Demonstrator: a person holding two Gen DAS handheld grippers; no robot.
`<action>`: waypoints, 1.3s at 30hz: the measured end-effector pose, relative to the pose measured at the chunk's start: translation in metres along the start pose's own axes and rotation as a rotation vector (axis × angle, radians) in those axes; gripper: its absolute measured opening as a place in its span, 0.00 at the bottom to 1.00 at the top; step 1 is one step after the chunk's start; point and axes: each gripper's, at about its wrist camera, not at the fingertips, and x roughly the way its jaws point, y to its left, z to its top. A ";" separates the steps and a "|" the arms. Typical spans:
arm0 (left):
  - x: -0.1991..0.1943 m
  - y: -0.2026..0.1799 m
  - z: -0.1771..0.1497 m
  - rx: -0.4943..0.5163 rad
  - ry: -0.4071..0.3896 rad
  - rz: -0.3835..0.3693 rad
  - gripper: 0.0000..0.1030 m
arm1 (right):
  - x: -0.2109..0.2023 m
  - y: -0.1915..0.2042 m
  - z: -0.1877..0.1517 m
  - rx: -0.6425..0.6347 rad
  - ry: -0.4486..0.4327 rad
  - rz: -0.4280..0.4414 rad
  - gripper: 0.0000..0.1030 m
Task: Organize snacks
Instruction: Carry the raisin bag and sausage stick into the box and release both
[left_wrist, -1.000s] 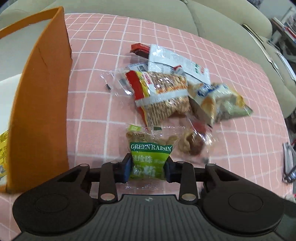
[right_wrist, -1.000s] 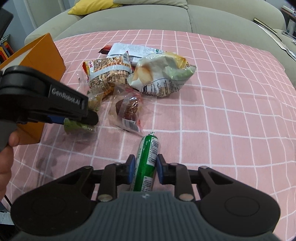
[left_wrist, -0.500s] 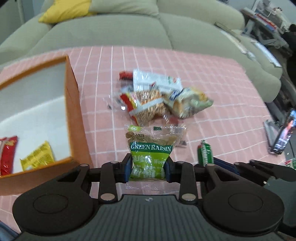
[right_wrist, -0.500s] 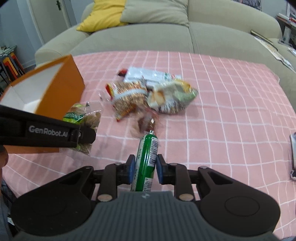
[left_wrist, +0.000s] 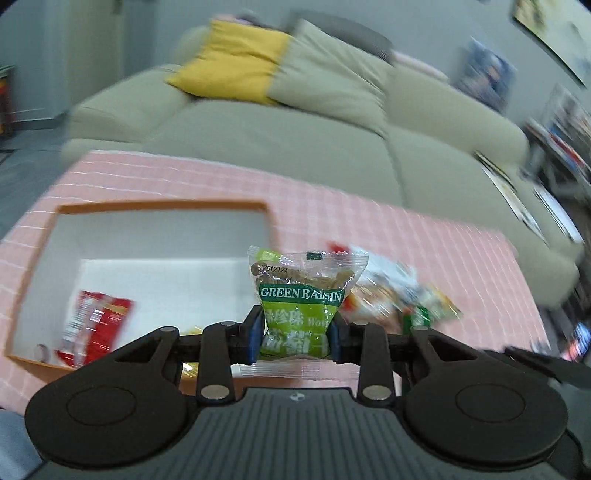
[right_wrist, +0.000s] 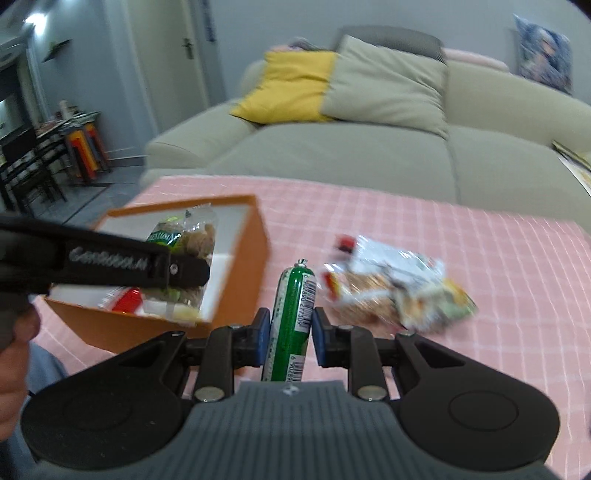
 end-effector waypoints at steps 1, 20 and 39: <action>0.000 0.010 0.005 -0.019 -0.015 0.016 0.37 | 0.001 0.007 0.004 -0.018 -0.006 0.016 0.20; 0.065 0.099 0.051 0.206 0.168 0.210 0.37 | 0.106 0.106 0.073 -0.312 0.134 0.102 0.20; 0.137 0.118 0.018 0.272 0.425 0.212 0.38 | 0.192 0.137 0.054 -0.577 0.337 0.000 0.19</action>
